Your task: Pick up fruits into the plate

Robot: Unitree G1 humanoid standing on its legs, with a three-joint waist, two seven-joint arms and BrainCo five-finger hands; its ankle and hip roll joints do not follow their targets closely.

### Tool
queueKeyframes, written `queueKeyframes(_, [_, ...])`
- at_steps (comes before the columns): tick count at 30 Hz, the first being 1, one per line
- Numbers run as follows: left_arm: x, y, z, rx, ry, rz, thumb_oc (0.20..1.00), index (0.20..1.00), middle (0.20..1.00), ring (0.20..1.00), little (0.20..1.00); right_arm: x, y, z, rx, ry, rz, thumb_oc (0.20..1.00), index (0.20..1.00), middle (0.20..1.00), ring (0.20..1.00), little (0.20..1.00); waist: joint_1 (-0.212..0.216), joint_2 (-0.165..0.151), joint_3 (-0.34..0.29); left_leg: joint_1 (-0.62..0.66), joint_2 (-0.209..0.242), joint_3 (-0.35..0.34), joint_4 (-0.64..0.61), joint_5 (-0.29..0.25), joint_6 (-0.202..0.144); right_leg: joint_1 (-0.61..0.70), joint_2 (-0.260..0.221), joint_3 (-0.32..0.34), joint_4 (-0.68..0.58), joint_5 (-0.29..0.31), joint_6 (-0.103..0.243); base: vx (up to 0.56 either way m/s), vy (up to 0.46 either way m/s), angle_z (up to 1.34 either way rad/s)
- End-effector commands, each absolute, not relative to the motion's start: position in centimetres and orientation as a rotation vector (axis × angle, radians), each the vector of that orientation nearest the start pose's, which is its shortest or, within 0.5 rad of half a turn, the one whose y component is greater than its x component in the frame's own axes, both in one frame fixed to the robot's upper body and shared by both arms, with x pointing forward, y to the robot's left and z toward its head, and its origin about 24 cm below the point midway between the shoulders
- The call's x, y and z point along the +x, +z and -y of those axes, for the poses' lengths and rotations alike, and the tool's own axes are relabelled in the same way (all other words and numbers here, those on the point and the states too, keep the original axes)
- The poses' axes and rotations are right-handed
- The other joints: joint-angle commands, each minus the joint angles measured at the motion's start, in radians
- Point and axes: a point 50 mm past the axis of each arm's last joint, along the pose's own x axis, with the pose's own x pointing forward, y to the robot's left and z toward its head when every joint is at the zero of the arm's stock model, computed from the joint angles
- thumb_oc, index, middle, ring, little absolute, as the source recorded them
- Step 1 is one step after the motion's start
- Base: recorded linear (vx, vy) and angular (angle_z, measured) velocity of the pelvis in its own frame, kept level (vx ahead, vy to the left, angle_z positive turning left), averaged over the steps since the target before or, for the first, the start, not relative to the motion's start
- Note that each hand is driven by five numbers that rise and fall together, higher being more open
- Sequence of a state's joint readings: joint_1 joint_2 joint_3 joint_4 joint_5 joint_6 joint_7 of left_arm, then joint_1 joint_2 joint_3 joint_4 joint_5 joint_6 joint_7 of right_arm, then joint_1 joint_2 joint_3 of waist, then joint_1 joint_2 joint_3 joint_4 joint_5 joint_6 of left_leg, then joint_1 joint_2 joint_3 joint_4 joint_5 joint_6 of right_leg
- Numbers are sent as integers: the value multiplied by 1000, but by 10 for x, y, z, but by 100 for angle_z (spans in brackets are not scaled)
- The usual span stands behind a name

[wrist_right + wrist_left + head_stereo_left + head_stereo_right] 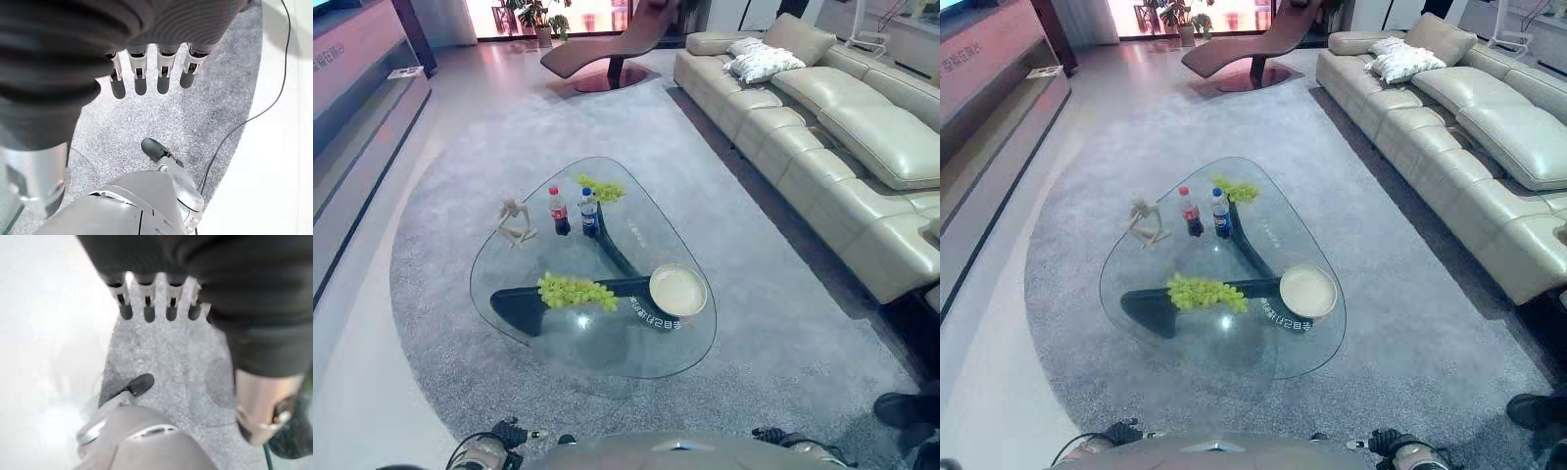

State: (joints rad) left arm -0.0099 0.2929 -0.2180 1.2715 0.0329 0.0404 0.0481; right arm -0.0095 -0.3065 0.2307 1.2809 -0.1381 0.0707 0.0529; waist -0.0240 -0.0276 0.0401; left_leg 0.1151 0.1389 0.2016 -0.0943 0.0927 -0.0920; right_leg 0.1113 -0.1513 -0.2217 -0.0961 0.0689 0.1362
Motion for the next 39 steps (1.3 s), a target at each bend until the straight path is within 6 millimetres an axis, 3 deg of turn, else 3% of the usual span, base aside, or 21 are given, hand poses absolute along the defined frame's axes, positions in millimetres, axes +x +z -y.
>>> queueKeyframes(1, [98, -155, -259, 477, 34, -1286, 1000, 1000, 1000, 1000, 1000, 95, -158, 254, -497, 99, -1360, 1000, 1000, 1000, 1000, 1000, 13, -9, 50, 41, 23, 39, 24, -116, -1, 39, -22, -54, 53, -85, 12, 399, -73, -82])
queueKeyframes(16, [98, -154, -261, 478, 63, -1273, 1000, 1000, 1000, 1000, 1000, 95, -158, 254, -507, 105, -1357, 1000, 1000, 1000, 1000, 1000, 16, -7, 56, 38, 7, 7, 22, -123, 9, 34, -14, -31, 52, -87, 9, 7, 1, -2])
queueKeyframes(22, [109, -150, -265, 473, 120, -1195, 1000, 1000, 1000, 1000, 1000, 98, -156, 257, -502, 92, -1351, 1000, 1000, 1000, 1000, 1000, 16, -3, 68, 29, -3, -10, 25, -124, 11, 27, -7, -15, 56, -89, 5, 0, 0, 0])
queueKeyframes(33, [157, -119, -285, 411, 378, -852, 1000, 1000, 1000, 1000, 1000, 102, -148, 280, -485, -1, -1342, 1000, 1000, 1000, 1000, 1000, 9, 17, 108, -7, -16, -26, 25, -117, 16, -10, 2, 5, 62, -94, -1, -16, 10, -2])
queueKeyframes(36, [189, -97, -287, 417, 436, -691, 1000, 1000, 1000, 1000, 1000, 114, -143, 284, -485, -28, -1308, 1000, 1000, 1000, 1000, 1000, 7, 30, 142, -45, -21, -37, 29, -111, 18, -51, 2, 19, 76, -96, -6, -164, 39, -6])
queueKeyframes(39, [234, -58, -292, 473, 500, -467, 1000, 1000, 1000, 1000, 1000, 137, -134, 288, -491, -54, -1235, 1000, 1000, 1000, 1000, 1000, -1, 44, 209, -101, -30, -45, 33, -101, 20, -114, 4, 38, 88, -90, -12, -268, 45, -4])
